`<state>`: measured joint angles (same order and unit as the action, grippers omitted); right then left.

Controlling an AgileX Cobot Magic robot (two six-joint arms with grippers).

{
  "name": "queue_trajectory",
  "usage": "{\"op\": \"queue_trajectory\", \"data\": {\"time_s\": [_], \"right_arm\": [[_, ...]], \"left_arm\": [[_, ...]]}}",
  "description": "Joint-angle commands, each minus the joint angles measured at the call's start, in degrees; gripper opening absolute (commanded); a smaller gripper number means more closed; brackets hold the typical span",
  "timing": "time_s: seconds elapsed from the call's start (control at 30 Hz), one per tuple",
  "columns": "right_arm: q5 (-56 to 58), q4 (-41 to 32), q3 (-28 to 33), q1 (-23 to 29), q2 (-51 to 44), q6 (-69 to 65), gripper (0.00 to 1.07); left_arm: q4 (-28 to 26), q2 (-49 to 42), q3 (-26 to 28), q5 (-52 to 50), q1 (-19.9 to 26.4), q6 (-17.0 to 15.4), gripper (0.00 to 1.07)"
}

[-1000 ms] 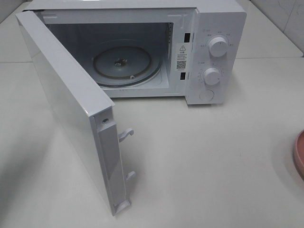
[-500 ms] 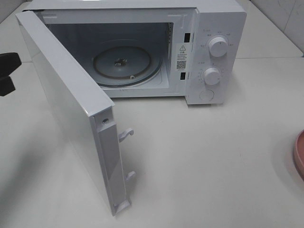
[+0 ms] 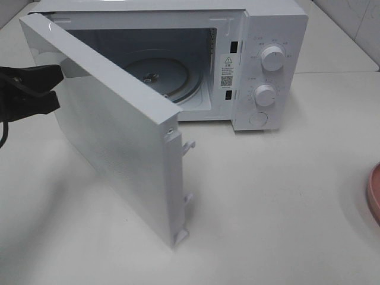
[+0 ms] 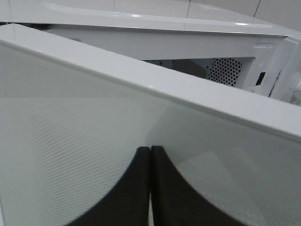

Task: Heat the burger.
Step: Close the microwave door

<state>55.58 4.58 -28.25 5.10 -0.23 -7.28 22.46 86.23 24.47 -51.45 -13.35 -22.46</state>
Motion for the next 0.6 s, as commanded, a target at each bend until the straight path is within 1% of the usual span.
{"op": "queue_trajectory", "data": {"time_s": [0.03,0.17,0.3,0.37,0.47,0.53,0.57,0.6], "right_arm": [[-0.4,-0.1,0.0,-0.5,-1.7,0.4,0.74],[-0.4,0.0,0.0,-0.5,-1.7,0.4,0.74],[-0.4,0.0,0.0,-0.5,-1.7,0.4,0.74],[-0.4,0.0,0.0,-0.5,-1.7,0.4,0.74],[-0.4,0.0,0.0,-0.5,-1.7,0.4,0.74],[-0.4,0.0,0.0,-0.5,-1.7,0.4,0.74],[-0.4,0.0,0.0,-0.5,-1.7,0.4,0.74],[-0.4,0.0,0.0,-0.5,-1.7,0.4,0.74]], "left_arm": [[-1.0,0.7,1.3,-0.2,-1.6,0.3,0.00],[-4.1,2.4,2.7,0.7,-4.6,1.7,0.00],[-5.5,3.2,3.9,1.3,-6.1,2.3,0.00],[-7.4,4.5,6.0,1.7,-7.8,2.4,0.00],[-8.0,4.9,6.7,2.3,-8.3,2.4,0.00],[-8.8,6.1,9.1,4.7,-9.7,2.4,0.00],[-8.8,6.1,9.1,4.7,-9.7,2.4,0.00],[-8.8,7.2,10.8,5.8,-10.7,2.7,0.00]]}}
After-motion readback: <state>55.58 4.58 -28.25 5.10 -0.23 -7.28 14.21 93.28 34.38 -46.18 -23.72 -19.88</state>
